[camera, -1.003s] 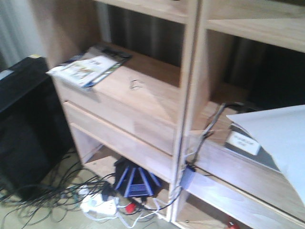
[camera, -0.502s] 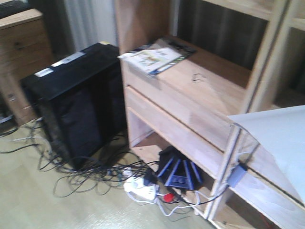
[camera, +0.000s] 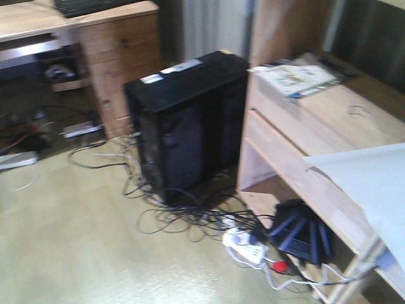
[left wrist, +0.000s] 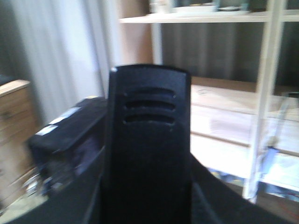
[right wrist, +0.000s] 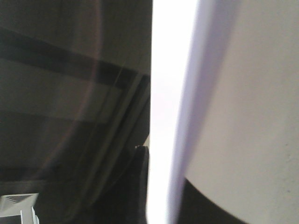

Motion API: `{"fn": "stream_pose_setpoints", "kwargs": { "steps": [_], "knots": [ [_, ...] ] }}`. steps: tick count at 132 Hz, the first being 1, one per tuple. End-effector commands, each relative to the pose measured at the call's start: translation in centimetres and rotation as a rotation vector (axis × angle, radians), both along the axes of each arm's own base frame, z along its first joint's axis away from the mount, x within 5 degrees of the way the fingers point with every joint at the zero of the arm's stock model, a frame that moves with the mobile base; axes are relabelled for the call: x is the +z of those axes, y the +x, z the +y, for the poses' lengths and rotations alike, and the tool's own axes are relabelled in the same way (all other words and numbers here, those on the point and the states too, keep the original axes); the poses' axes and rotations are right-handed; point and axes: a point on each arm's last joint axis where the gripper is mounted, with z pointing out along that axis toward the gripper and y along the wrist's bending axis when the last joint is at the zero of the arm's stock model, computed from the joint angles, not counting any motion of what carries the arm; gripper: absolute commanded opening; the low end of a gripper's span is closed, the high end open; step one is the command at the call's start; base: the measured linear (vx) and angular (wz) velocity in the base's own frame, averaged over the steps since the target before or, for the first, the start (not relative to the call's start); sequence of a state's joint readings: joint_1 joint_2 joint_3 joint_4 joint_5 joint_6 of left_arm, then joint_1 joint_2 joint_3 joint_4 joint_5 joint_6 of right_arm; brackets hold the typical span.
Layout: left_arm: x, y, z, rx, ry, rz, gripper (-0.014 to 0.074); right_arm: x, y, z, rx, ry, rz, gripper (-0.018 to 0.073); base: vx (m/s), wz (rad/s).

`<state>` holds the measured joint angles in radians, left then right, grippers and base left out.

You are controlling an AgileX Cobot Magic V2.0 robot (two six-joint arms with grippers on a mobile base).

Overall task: Grab stapler and paper to desk for stapling
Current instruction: 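Drive the base around toward the wooden desk holding both items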

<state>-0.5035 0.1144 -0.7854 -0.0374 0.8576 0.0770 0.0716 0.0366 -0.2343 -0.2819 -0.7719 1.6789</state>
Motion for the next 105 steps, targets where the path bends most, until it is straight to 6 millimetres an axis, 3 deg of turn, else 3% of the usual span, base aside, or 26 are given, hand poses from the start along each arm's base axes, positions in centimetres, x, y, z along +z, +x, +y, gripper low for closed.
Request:
{"fn": "stream_pose_setpoints", "kwargs": {
  "steps": [1,105],
  "knots": [
    [1.73,0.02,-0.03,-0.005,-0.070,-0.103,-0.0006,0.82,-0.42,0.01,0.000,0.001,-0.047,-0.0006,-0.06,0.58],
    [1.73,0.02,-0.03,-0.005,-0.070,-0.103,-0.0006,0.82,-0.42,0.01,0.000,0.001,-0.047,-0.0006,0.01,0.50]
  ]
}}
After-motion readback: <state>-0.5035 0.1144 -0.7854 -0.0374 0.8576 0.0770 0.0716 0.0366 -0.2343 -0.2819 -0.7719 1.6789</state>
